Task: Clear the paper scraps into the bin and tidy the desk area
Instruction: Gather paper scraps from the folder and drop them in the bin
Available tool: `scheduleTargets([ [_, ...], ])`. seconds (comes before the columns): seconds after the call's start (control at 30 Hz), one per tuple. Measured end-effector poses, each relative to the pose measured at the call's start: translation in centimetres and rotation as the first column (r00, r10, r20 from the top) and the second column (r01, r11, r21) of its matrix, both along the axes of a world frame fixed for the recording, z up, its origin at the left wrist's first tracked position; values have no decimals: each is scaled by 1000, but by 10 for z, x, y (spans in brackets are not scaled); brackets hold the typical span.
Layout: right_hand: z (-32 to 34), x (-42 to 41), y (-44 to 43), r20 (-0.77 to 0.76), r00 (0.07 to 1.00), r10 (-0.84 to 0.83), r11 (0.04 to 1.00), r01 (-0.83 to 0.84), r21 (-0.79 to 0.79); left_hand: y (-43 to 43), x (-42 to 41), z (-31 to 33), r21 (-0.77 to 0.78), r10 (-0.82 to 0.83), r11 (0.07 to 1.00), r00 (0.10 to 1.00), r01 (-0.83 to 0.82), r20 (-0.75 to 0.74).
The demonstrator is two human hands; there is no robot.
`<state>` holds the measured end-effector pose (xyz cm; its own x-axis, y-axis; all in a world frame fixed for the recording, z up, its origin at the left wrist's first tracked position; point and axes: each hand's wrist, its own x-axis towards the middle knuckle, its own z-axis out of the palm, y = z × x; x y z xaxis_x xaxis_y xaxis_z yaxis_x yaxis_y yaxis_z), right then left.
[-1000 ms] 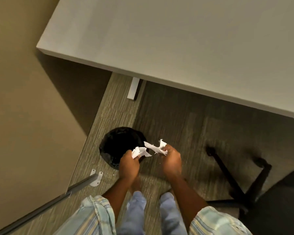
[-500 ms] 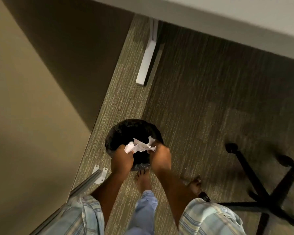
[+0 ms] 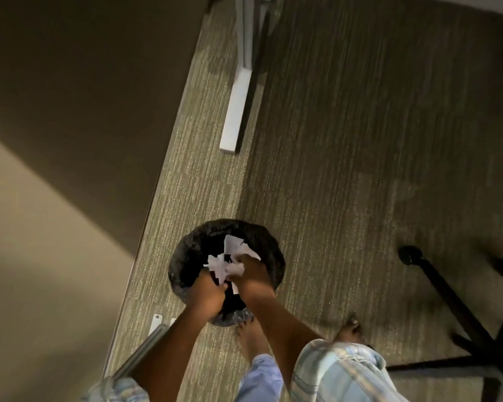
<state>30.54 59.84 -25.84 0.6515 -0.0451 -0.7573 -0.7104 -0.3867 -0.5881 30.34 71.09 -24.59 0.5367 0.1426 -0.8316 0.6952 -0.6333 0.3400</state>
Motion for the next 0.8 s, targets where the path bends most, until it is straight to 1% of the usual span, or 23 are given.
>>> scheduleTargets([
  [0.1,-25,1,3,-40,994,100,995,-101,-15,6,1,-19,53,-19,998,1000,18,17],
  [0.23,-53,-6,8,-99,979,179,983,-183,-32,15,-9,-40,48,22,999,999,-24,46],
  [0.33,-58,-12,12,-107,933,342,934,-350,-64,21,-29,-39,59,45,997,997,-49,63],
  [0.37,-55,-15,11,-88,931,353,929,-360,-81,21,-35,-36,64,51,996,996,-56,74],
  [0.47,-35,-28,1,-1,942,336,928,-332,-168,18,-47,-22,102,47,993,993,-59,112],
  [0.57,-3,-37,-13,65,944,324,929,-305,-212,8,-51,1,107,44,993,991,-57,124],
  [0.7,47,-41,-34,62,970,233,942,-210,-263,-15,-54,30,75,85,993,989,-95,124],
  [0.8,78,-46,-50,63,980,187,938,-159,-307,-38,-51,54,44,102,993,982,-110,162],
])
